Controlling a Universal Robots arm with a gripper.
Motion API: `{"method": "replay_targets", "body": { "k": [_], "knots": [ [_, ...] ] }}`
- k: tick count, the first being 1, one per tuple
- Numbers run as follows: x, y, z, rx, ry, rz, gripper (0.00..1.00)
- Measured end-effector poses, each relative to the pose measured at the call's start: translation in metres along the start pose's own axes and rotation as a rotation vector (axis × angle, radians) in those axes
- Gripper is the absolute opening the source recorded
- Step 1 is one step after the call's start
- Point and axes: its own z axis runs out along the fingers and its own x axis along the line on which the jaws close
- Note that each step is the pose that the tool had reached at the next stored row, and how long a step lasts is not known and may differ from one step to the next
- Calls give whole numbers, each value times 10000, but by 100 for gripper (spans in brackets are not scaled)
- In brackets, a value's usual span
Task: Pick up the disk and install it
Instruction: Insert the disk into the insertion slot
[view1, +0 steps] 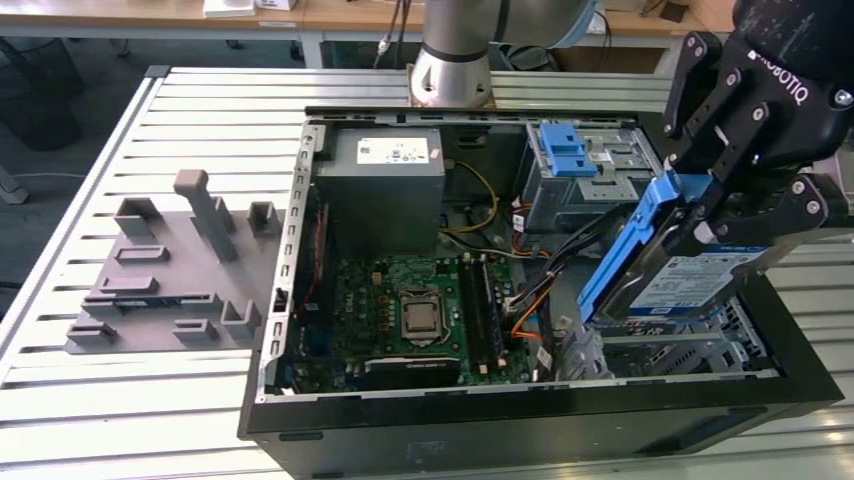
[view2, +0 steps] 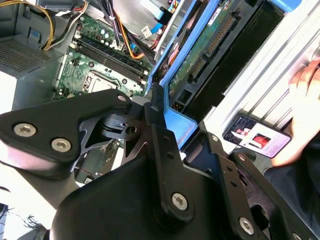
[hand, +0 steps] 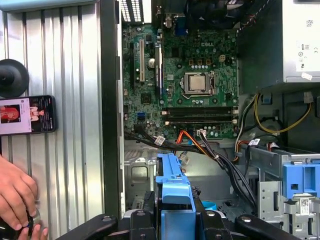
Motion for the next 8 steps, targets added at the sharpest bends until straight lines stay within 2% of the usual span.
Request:
{"method": "replay_targets", "body": {
  "k": [4,8],
  "knots": [
    [0,-3,1,0,0,-4,36],
    [-1,-35,14,-1,-1,-22,36]
  ]
}}
